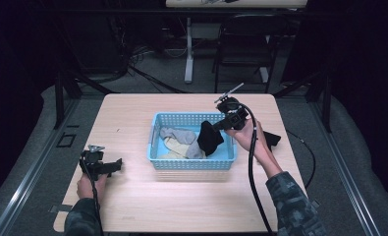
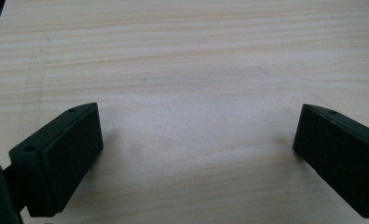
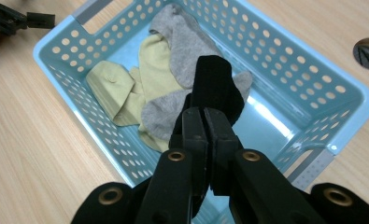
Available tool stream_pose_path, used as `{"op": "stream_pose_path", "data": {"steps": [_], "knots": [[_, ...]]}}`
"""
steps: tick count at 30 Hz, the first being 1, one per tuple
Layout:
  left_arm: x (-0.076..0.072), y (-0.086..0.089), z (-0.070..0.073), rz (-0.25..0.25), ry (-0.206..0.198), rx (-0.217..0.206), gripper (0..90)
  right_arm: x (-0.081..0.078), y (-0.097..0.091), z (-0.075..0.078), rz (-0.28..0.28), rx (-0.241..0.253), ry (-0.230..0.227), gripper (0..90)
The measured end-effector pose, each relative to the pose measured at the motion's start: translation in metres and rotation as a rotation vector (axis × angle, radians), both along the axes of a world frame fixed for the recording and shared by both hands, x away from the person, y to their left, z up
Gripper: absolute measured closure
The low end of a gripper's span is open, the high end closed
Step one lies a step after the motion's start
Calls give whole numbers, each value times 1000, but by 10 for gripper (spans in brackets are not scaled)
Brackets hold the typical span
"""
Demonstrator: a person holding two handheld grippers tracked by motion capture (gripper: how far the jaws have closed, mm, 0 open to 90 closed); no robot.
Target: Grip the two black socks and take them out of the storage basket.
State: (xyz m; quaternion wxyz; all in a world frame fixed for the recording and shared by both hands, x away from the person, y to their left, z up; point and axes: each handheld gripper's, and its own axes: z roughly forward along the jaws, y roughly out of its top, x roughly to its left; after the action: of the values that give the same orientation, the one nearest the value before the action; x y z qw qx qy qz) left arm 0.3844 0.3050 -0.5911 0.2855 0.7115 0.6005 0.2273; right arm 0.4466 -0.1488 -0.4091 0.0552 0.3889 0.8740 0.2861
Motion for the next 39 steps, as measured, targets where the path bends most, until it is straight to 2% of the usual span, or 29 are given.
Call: {"op": "stream_pose_path", "data": {"steps": [20,29,39], "knots": [[0,0,0,0,0,0,15,-2,-1,48,15,7,-75,883],[0,0,0,0,1,0,15,-6,-7,63,8,27,-108,883],[0,0,0,0,-1,0,15,-11,-28,86,-22,51,-149,883]]}}
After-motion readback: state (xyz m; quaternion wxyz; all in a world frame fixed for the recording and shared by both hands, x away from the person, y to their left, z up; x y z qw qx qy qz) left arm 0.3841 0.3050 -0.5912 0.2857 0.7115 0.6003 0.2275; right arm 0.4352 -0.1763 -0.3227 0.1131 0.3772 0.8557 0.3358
